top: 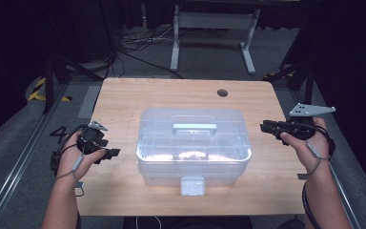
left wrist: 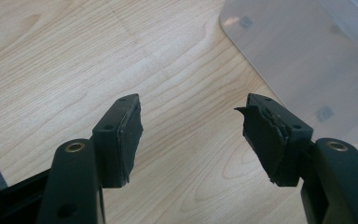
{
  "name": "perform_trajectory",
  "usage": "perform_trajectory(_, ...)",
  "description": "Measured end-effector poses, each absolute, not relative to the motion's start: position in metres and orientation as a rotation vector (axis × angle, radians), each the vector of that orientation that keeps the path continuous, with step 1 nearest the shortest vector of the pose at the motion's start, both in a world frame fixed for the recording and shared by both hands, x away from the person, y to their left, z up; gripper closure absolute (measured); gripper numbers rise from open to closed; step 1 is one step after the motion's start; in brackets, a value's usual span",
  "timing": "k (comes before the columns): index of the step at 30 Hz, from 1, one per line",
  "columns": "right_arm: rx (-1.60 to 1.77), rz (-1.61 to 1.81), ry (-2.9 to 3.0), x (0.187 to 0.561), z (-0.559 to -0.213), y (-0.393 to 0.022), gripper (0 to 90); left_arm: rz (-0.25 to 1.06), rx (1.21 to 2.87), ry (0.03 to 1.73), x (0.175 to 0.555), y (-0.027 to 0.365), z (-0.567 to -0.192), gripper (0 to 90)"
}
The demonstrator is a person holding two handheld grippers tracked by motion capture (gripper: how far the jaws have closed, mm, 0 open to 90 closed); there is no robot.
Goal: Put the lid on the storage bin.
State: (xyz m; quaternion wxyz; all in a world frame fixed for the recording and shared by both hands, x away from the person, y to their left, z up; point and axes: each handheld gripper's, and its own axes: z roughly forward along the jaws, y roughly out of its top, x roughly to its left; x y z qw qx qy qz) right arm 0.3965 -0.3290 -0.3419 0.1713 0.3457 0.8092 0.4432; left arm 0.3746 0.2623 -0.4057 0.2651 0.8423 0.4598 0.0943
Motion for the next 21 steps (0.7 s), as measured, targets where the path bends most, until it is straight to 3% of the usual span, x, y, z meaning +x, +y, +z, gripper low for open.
perform_trajectory(21, 1.081, 1.142, 2.302, 0.437, -0.4, -0.362, 55.2, 0.268, 2.237, 1.248, 0.383, 0.267, -0.411, 35.4)
